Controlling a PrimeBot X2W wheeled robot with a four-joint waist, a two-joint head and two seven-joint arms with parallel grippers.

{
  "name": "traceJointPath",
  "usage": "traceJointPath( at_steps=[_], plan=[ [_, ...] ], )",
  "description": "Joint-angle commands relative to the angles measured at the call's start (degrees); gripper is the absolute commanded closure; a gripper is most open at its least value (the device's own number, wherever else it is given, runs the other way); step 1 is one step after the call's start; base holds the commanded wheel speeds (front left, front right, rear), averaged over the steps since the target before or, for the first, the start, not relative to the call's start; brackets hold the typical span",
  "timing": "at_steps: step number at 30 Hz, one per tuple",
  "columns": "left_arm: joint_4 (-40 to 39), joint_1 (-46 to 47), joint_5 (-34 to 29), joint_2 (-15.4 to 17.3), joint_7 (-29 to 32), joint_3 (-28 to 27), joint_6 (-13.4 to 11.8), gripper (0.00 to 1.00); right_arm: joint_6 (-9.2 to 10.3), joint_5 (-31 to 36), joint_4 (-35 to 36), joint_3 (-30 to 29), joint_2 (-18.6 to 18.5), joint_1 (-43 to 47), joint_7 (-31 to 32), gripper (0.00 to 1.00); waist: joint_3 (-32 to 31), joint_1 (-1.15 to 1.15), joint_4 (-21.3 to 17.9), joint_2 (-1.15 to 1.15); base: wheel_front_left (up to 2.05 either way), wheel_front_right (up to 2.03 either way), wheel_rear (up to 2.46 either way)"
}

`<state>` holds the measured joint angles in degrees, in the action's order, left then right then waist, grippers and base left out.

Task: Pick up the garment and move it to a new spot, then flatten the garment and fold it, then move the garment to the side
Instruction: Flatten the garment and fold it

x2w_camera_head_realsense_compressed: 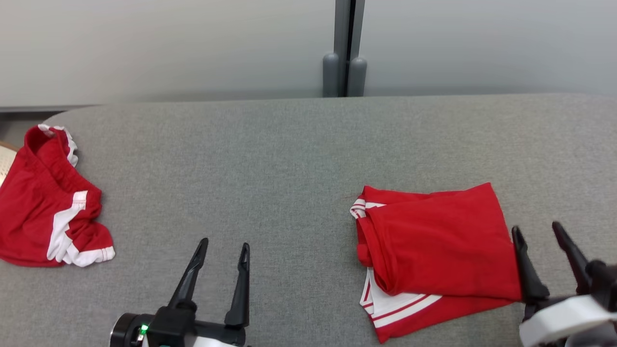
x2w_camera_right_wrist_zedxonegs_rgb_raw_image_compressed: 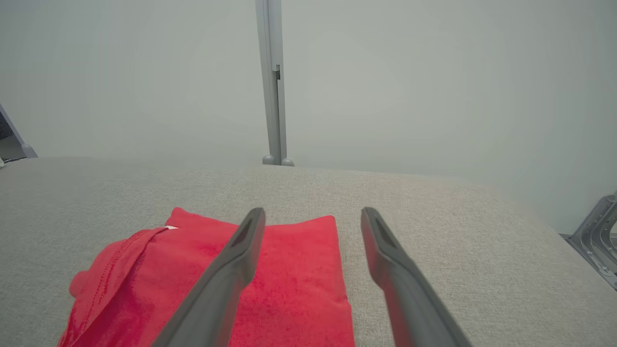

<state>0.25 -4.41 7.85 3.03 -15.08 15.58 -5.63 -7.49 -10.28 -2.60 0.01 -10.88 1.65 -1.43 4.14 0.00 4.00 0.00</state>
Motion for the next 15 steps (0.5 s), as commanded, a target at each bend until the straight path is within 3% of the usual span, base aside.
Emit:
traceJointPath(
  at_steps=[1, 7, 15],
  plan=[
    [-0.4, -0.7, 0.6, 0.2, -0.1, -0.6, -0.5, 0.0, 0.01, -0.4, -0.5, 0.4, -0.1, 0.9, -1.4, 0.0, -1.2, 0.0, -0.7, 0.0, 0.0, 0.0, 0.0],
    [-2.6, -5.5, 1.5, 0.0, -0.1, -4.7, -2.0, 0.0, 0.01, -2.4, -6.8, 5.9, -2.8, 4.1, -12.6, 0.0, -4.3, 0.0, -2.8, 0.0, 0.0, 0.0, 0.0],
    [-3.9, -10.8, 1.4, 0.0, -0.1, -7.7, -3.0, 0.0, 0.01, -4.5, -5.0, 7.4, -2.1, 3.7, -13.8, 0.0, -5.3, 0.0, -4.7, 0.0, 0.0, 0.0, 0.0]
  ],
)
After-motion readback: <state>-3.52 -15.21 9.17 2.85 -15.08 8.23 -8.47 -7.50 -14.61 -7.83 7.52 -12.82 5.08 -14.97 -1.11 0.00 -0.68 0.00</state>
